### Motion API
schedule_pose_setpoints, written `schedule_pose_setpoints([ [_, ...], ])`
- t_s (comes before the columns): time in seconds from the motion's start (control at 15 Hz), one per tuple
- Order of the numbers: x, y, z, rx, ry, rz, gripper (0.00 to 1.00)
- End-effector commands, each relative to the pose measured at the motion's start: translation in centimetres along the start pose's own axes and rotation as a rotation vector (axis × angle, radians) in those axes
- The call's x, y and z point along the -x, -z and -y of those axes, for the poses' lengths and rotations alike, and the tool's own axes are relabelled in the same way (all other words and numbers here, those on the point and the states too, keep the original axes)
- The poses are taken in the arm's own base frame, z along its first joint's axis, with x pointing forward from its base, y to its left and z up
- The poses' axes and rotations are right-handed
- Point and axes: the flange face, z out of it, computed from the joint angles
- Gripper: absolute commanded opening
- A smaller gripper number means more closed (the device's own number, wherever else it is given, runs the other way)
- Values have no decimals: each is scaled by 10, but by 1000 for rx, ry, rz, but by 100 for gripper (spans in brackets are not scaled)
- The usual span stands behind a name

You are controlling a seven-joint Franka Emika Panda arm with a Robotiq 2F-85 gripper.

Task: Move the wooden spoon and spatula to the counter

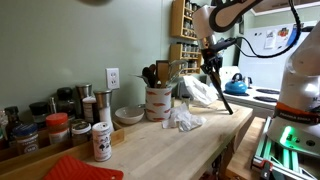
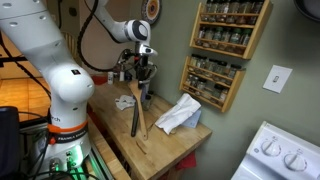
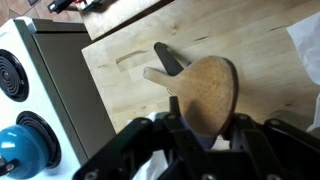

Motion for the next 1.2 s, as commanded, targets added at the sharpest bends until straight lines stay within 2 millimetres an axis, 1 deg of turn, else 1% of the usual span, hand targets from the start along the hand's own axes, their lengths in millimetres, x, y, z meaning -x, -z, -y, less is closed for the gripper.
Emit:
schedule_pose_setpoints([
  [0.0, 2, -9, 3, -12, 2, -14, 62],
  [0.13, 2, -10, 3, -19, 3, -12, 68],
  [0.2, 2, -9, 3, -26, 6, -11, 67],
  [0.33, 3, -6, 7, -55, 15, -8, 80],
  [0.4, 3, -5, 8, -72, 11, -7, 84],
  [0.47, 2, -4, 9, -88, 4, -6, 96],
  [0.53, 1, -2, 9, -99, 1, -6, 100],
  [0.73, -4, 13, 3, -153, -54, -2, 100],
  [0.87, -9, 31, -7, -205, -114, 26, 100],
  [1.13, -13, 76, -41, -288, -231, 65, 100],
])
